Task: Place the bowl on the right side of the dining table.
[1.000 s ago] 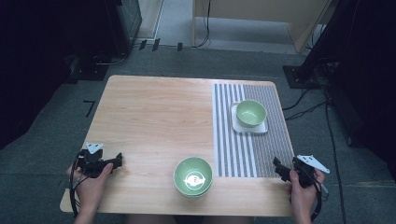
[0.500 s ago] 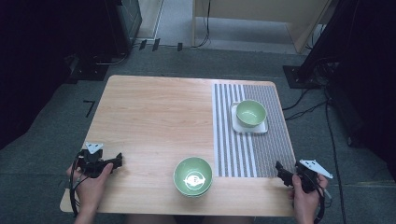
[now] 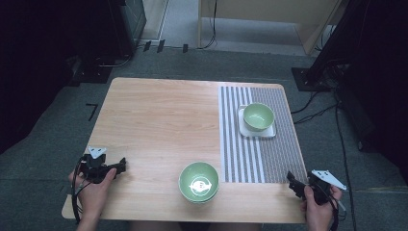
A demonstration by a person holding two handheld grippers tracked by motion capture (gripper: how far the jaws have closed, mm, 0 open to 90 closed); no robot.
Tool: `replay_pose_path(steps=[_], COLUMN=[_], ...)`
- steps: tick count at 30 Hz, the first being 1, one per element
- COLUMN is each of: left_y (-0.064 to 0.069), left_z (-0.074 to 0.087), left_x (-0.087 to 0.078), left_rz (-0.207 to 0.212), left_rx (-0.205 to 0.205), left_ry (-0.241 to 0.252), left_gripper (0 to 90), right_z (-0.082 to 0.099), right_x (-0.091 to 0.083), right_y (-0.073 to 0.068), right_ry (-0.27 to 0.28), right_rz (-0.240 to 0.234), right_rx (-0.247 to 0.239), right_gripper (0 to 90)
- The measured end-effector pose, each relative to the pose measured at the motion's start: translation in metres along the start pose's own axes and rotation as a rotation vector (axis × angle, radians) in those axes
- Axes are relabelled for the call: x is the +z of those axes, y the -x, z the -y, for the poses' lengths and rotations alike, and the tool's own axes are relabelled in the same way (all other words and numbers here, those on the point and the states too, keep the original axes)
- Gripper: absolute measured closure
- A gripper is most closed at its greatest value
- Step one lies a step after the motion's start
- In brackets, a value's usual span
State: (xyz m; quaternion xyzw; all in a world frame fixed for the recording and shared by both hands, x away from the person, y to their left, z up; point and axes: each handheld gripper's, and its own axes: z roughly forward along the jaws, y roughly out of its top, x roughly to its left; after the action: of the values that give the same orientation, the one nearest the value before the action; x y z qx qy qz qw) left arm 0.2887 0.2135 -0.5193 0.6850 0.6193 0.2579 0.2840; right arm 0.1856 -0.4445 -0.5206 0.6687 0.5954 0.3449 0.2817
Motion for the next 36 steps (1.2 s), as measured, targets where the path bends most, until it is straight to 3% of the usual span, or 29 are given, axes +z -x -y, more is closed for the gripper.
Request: replay_pose_path(steps=[10,17,21,27,36], left_y=[0.0,0.0,0.0,0.0,0.0], left_z=[0.0,0.0,0.0,0.0,0.0], left_x=[0.0,0.0,0.0,0.0,0.0], left_rz=[0.0,0.0,0.0,0.0,0.0], left_rx=[0.0,0.001,0.001,0.001,0.001], left_ry=[0.0,-0.001,0.0,-0.001,-0.001], left_gripper=[0.0,0.0,0.0,0.0,0.0], right_z=[0.005,0.006,0.006,0.007,0.007], right_x=[-0.005,-0.004,-0.001,0.0,0.0], right_y=[0.002,-0.002,-0.006,-0.012,-0.011], right_ry=[-0.015,-0.032,-0.071,-0.086,-0.087], right_rz=[0.001,0.016,0.01,0.039,0.037], right_rx=[-0.001,-0.042,-0.058,-0.103,-0.1], right_gripper=[18.7,18.7,17.2,16.9,16.7])
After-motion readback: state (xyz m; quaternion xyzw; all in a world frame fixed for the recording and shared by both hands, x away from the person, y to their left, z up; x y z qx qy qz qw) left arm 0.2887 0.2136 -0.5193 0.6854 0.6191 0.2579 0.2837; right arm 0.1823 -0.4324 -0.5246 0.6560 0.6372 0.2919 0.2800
